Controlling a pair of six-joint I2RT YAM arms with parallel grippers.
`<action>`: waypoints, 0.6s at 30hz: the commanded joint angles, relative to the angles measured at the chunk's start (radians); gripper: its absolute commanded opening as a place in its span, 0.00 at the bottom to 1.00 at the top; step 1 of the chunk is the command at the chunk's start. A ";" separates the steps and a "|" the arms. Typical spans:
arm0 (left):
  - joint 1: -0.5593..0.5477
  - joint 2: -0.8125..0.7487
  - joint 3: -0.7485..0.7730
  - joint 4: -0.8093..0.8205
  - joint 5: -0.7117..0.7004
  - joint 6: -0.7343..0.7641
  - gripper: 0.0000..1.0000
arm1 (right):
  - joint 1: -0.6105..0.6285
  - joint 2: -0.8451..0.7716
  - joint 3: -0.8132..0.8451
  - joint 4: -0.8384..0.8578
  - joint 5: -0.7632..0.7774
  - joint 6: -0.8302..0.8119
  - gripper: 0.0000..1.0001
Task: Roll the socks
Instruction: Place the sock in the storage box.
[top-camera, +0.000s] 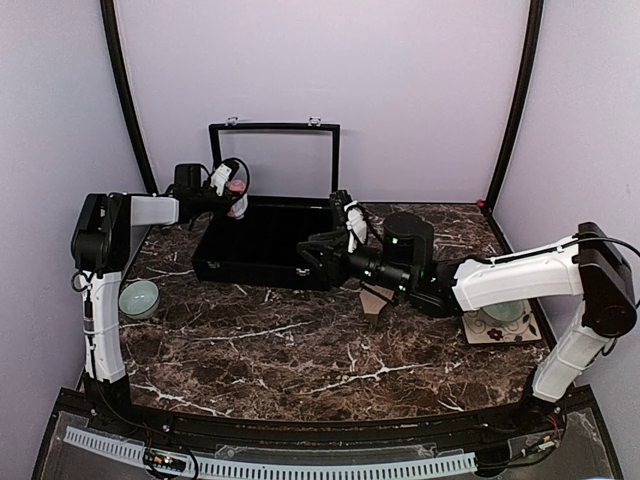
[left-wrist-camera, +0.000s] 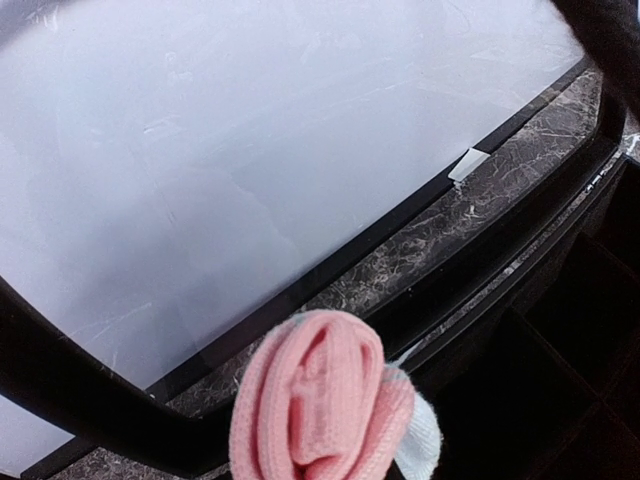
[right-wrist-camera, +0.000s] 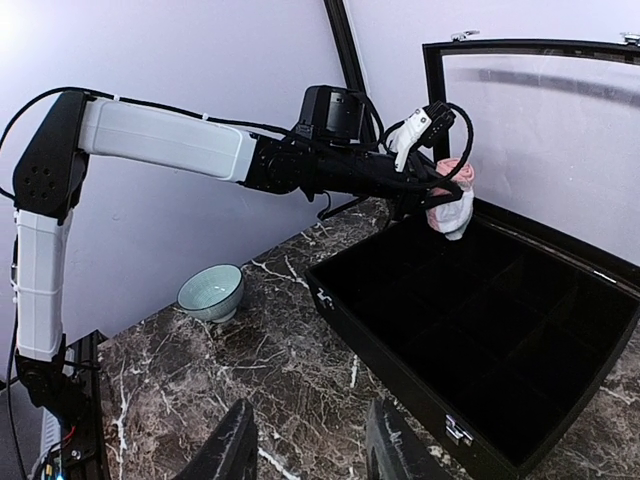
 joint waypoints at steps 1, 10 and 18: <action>0.002 0.018 -0.015 0.074 -0.100 0.010 0.00 | -0.007 -0.001 -0.007 0.025 -0.021 0.019 0.36; -0.008 0.031 -0.061 0.068 -0.204 0.077 0.00 | -0.016 0.017 -0.001 0.027 -0.051 0.047 0.36; -0.020 -0.009 -0.083 -0.038 -0.213 0.050 0.00 | -0.022 0.020 -0.003 0.027 -0.064 0.067 0.35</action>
